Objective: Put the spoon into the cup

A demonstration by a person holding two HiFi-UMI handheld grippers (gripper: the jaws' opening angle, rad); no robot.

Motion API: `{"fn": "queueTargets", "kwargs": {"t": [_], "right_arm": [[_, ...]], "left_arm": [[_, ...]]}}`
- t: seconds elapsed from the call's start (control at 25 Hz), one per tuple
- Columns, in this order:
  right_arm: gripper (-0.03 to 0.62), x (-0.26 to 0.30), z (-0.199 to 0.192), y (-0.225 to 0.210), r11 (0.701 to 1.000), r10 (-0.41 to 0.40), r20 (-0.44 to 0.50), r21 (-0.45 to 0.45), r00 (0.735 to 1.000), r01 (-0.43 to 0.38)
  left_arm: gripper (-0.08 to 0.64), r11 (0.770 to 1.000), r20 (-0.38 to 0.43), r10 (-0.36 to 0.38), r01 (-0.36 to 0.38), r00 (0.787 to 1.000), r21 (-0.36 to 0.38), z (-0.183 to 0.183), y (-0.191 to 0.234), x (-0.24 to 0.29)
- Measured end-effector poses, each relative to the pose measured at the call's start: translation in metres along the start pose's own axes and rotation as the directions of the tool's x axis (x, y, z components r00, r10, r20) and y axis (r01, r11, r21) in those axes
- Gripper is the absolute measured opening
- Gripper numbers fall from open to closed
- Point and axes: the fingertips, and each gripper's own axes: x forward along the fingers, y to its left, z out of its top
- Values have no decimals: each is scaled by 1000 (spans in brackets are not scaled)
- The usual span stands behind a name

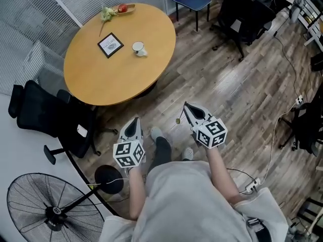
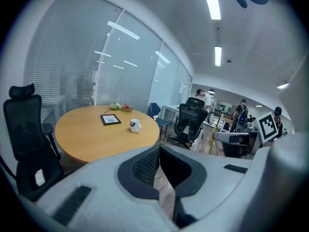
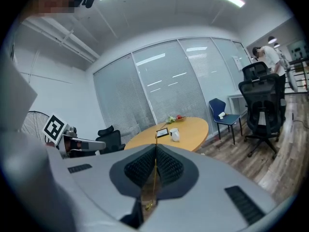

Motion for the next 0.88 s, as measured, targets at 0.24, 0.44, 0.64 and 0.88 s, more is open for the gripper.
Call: {"fn": "queueTargets", "kwargs": {"t": [0.24, 0.44, 0.64, 0.88], "right_arm": [[2, 64, 20, -1, 1000, 10, -23, -21, 1000, -10], [2, 119, 31, 0, 1000, 1, -23, -21, 1000, -1], [2, 166, 46, 5, 999, -24, -10, -23, 1000, 24], [2, 199, 62, 6, 996, -78, 21, -41, 997, 79]], "left_arm": [[9, 1000, 26, 12, -12, 1000, -24, 37, 55, 30], [9, 998, 22, 31, -30, 999, -52, 50, 111, 46], [9, 997, 19, 35, -34, 999, -76, 65, 164, 60], [9, 997, 30, 3, -1, 1000, -79, 78, 203, 77]]}}
